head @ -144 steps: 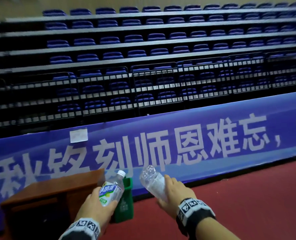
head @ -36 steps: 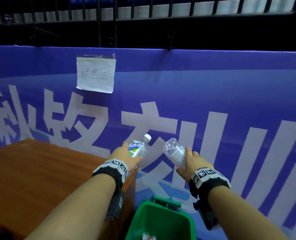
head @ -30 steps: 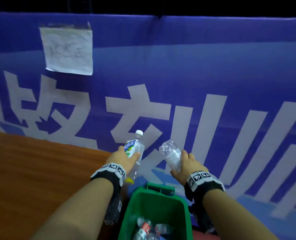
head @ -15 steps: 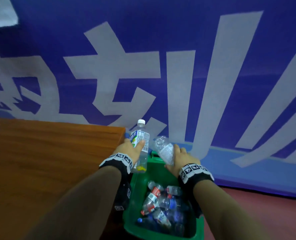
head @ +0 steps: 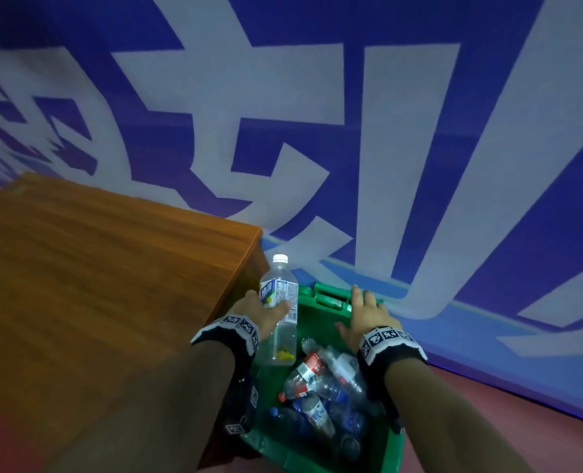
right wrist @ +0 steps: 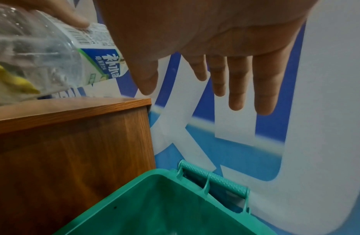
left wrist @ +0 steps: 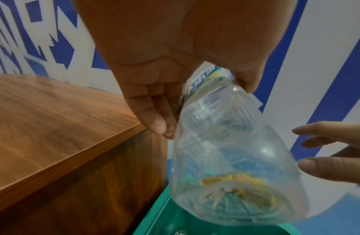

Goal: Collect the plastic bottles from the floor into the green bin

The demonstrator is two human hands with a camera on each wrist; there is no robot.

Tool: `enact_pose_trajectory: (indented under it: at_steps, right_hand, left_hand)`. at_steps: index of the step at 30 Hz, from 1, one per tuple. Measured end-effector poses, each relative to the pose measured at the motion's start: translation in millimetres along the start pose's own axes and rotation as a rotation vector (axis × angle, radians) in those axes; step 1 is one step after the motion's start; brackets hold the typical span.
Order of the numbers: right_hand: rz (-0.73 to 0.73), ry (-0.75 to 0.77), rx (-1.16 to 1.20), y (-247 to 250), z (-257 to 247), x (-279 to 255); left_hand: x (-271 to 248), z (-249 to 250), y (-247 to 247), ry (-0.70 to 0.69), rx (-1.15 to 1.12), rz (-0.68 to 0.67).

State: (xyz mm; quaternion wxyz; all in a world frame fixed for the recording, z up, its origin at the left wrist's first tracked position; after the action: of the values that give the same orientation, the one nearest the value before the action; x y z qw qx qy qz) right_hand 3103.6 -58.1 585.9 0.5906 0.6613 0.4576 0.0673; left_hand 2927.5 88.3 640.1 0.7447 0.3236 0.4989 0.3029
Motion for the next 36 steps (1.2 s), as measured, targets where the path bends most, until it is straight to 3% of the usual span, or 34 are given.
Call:
enact_pose_trajectory:
  at_steps: [5,10,13,17,21,27,32,36]
  right_hand:
    - [0.047,0.111,-0.110,25.1,-40.3,4.8]
    - [0.149,0.248,-0.230,56.0,-106.8,-13.7]
    - [0.185,0.325,-0.230,64.0,-155.1,-34.7]
    - [0.214,0.485,-0.262,44.5,-248.5,-86.0]
    - [0.227,0.732,-0.388,-15.0,-377.4,-177.9]
    - [0.163,1.242,-0.530,-190.0,-548.4,-388.9]
    - [-0.024,1.595,-0.652,-313.2,-613.8,-557.2]
    - [-0.090,1.710,-0.686,-376.8,-661.3,-632.1]
  left_hand:
    - [-9.8,-4.4,13.3,-0.030,-0.092,-0.069]
    - [-34.4,-35.6,71.6,-0.041,-0.211,0.115]
    - [-61.3,-86.6,106.1,0.012,-0.299,0.188]
    - [-115.6,-199.3,129.7,0.115,-0.373,0.301]
    - [-204.4,-354.3,128.0,0.286,-0.464,0.441]
    - [-384.7,-611.7,58.3,0.733,-0.565,0.578]
    - [-517.6,-742.8,-12.5,1.042,-0.682,0.626]
    - [-563.5,-806.3,-24.3,1.141,-0.738,0.663]
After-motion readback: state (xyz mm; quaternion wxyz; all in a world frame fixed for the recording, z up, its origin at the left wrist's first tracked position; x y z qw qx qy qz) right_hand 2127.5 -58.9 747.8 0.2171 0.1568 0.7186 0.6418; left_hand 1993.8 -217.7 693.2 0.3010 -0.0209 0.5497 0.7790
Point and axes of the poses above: each hand's wrist, its own x-axis towards the middle knuckle, its own y-axis out of the back of the hand, z = x × y, the point moved 6 cm from there along x, towards the middle knuckle, and after that the axes turned 2 degrees about x, right-handed, at the moved point
